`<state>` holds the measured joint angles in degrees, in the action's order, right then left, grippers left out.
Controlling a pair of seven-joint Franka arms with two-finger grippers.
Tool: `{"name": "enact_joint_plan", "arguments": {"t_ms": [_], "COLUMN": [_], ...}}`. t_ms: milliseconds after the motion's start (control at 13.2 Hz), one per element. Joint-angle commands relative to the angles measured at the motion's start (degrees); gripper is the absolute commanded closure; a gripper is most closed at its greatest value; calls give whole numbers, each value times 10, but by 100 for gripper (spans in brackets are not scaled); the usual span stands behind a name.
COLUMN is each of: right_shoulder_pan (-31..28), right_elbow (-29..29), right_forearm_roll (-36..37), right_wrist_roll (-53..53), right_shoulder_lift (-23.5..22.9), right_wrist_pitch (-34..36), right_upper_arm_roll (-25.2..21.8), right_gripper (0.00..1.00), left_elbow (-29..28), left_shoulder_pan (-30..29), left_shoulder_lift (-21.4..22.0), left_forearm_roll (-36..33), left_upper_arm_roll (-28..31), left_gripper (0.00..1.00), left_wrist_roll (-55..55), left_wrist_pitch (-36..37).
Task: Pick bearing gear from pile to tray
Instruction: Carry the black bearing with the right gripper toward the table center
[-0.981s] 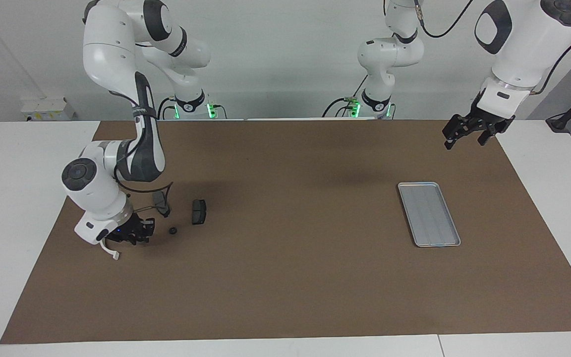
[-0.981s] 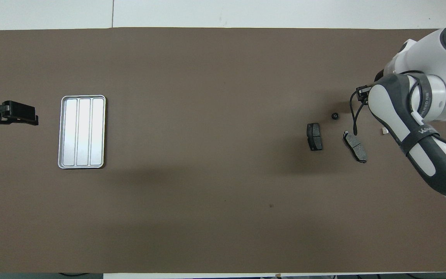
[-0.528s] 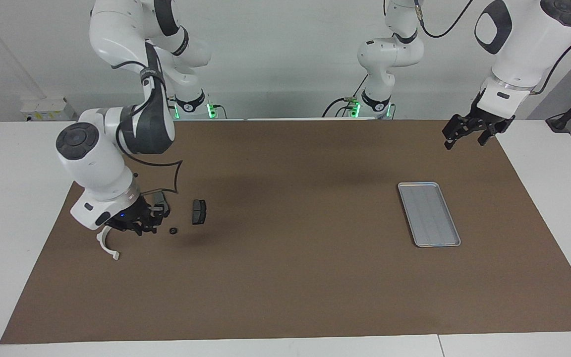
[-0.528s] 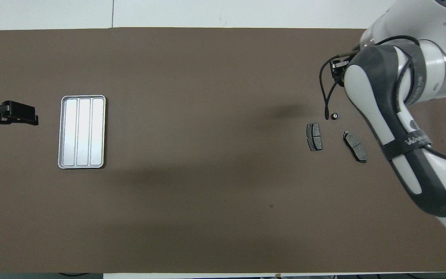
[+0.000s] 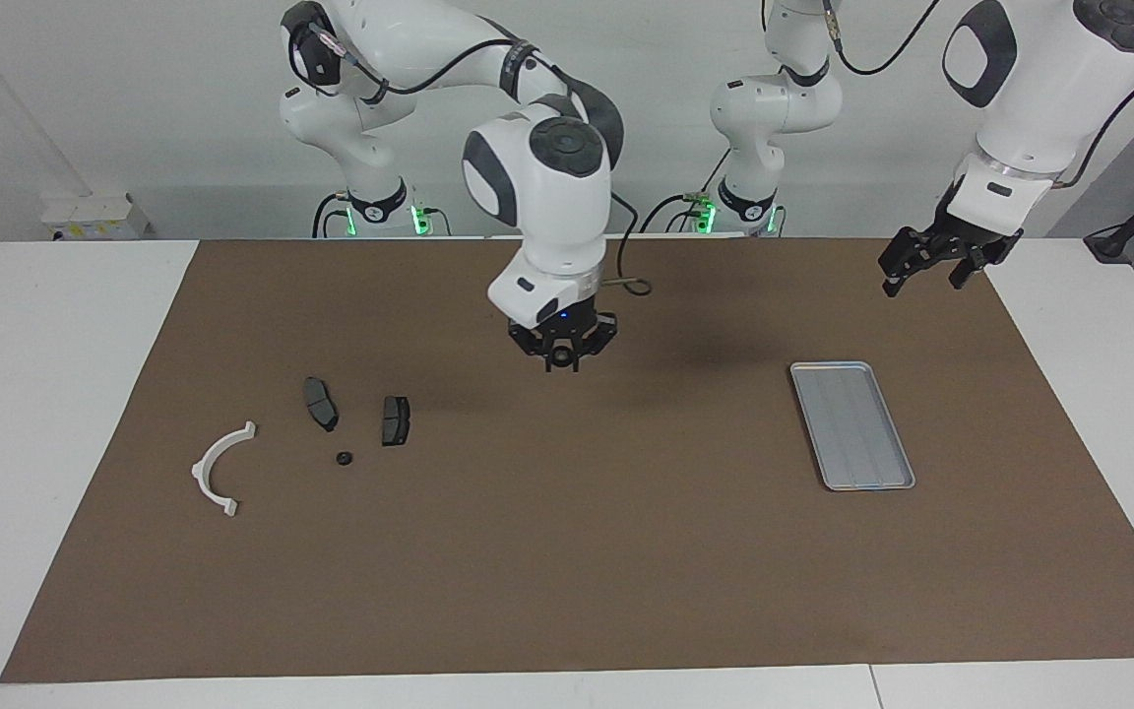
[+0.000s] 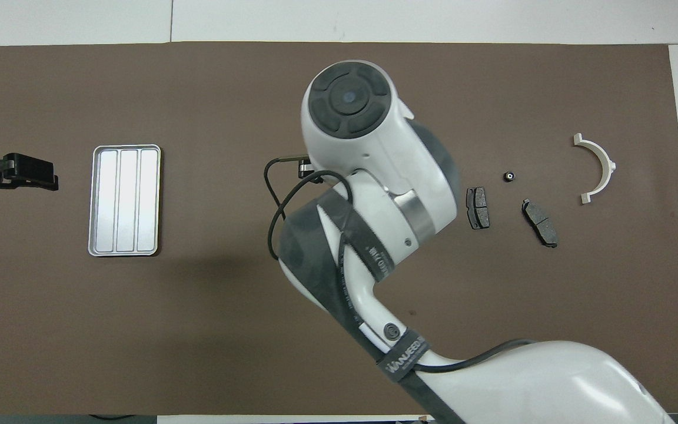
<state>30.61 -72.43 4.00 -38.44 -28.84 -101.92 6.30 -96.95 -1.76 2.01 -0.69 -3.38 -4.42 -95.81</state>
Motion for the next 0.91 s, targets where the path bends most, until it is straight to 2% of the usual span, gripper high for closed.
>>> {"name": "enact_joint_plan", "arguments": {"t_ms": [0, 377, 604, 830], "right_shoulder_pan": [1, 8, 10, 9], "right_elbow": [-70, -149, -157, -177], "right_forearm_roll": [4, 6, 6, 6], "right_wrist_roll": [-5, -5, -5, -5], "right_shoulder_lift": [-6, -27, -48, -50], "right_wrist_pitch": [-73, -179, -211, -233], "right_upper_arm_roll": [-2, -2, -2, -2], "right_gripper": [100, 100, 100, 100], "left_elbow": [-7, -7, -7, -7], "left_shoulder_pan": [5, 5, 5, 5], "left_shoulder_lift": [9, 9, 9, 8], "left_forearm_roll": [-2, -2, -2, -2], "left_upper_arm_roll": [4, 4, 4, 4], "left_gripper": [0, 0, 0, 0], "left_wrist_roll": [1, 1, 1, 2], "left_wrist_pitch": [0, 0, 0, 0]}}
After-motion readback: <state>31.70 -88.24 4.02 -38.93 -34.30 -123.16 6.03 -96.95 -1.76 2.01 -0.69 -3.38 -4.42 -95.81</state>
